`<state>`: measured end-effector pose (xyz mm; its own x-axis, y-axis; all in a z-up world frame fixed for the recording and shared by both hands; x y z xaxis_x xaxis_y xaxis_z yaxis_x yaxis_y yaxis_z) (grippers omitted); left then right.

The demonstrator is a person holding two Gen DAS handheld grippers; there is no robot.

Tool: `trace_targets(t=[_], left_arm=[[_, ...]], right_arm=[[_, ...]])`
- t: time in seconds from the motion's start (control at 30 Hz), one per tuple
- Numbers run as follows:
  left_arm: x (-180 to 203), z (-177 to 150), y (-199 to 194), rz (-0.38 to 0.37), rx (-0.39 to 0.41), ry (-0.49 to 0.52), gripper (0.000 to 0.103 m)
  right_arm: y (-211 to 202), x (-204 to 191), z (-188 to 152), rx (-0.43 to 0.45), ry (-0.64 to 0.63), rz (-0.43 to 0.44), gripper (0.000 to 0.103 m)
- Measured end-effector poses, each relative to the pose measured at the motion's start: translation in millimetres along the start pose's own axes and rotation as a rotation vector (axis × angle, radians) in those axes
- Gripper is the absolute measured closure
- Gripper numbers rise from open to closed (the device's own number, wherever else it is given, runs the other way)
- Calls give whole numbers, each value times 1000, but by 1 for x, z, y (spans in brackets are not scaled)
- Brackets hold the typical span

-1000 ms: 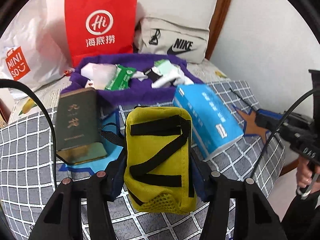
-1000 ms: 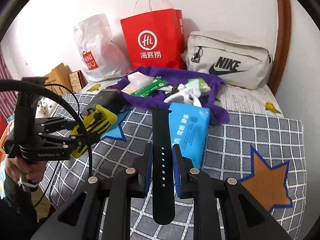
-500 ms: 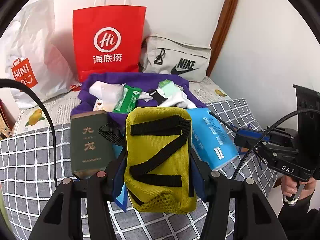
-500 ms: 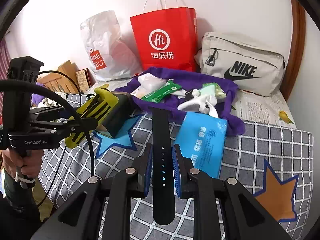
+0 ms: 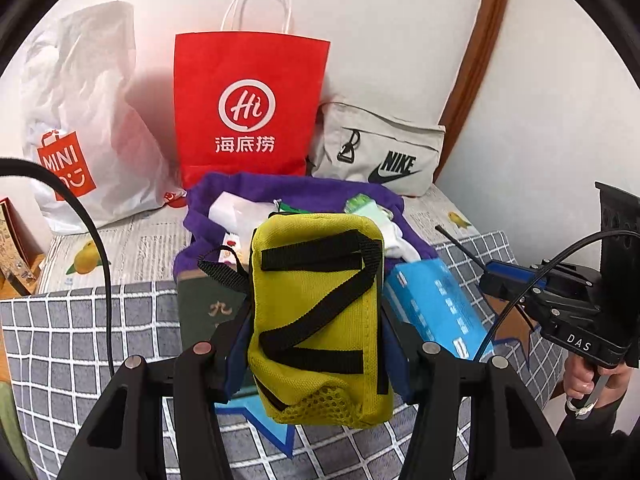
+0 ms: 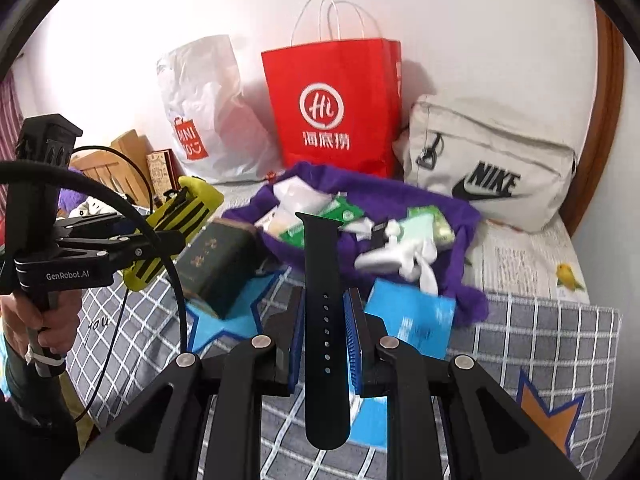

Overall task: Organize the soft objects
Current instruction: 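Carry the yellow pouch with left gripper while right carries the strap over the purple towel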

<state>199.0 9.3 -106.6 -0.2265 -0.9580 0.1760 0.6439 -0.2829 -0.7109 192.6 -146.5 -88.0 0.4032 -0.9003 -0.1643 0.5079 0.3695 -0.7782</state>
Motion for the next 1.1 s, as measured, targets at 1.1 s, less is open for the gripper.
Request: trace_targets(t=[1.1], left_arm=[[-36, 107, 95, 13, 2, -65, 49]], right_arm=[[104, 62, 115, 38, 38, -101, 84]])
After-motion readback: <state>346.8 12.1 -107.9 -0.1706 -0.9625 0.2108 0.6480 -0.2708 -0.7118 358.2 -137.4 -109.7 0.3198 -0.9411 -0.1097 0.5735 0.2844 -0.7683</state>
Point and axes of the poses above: each gripper's, at about its wrist camera, not at the fingertips, and y roughly the way its jaws point, x to its right, z to its top, the point moved 8 cm from there along y, roughly the way its jaws point, and after that the axes turned 2 degrees about z, right-handed, at the moved point
